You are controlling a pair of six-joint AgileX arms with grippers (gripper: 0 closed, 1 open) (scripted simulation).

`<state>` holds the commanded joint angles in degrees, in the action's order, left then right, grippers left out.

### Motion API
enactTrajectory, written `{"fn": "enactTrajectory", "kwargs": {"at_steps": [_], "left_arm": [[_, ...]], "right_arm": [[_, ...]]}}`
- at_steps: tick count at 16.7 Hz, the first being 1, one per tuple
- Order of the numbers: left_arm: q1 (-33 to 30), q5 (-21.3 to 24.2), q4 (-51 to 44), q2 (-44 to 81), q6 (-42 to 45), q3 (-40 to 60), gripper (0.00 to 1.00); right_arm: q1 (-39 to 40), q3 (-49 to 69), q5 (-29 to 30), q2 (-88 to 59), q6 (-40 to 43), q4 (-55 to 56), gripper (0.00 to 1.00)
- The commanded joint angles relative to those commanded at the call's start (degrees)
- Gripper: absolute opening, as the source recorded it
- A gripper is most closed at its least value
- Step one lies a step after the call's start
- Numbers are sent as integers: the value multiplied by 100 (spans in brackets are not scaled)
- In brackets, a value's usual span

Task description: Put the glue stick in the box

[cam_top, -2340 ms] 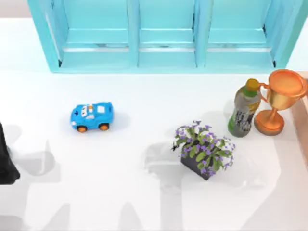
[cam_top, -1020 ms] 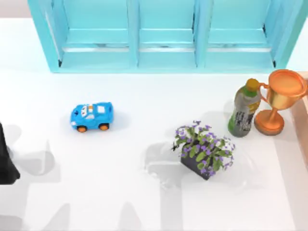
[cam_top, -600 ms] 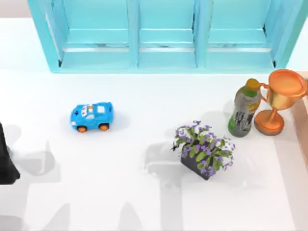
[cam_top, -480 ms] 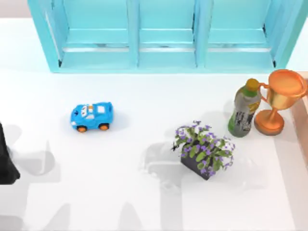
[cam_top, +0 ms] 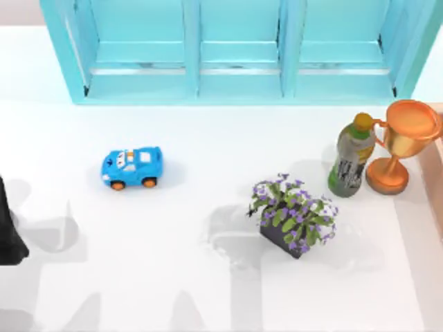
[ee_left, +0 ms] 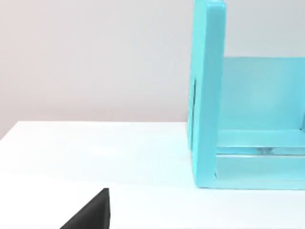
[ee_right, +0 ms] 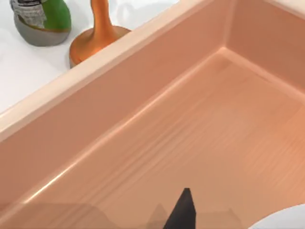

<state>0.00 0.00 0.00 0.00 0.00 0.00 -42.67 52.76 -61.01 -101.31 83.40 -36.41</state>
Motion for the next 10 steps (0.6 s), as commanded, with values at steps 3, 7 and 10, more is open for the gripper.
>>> {"fn": "enactTrajectory", "kwargs": {"at_steps": [3, 7, 10], "left_arm": [[0, 0, 0, 0, 0, 0, 100], [0, 0, 0, 0, 0, 0, 100], [0, 0, 0, 0, 0, 0, 100]], "right_arm": [[125, -124, 24, 58, -306, 477, 0], [140, -134, 28, 75, -351, 554, 0], [140, -134, 28, 75, -351, 554, 15]]}}
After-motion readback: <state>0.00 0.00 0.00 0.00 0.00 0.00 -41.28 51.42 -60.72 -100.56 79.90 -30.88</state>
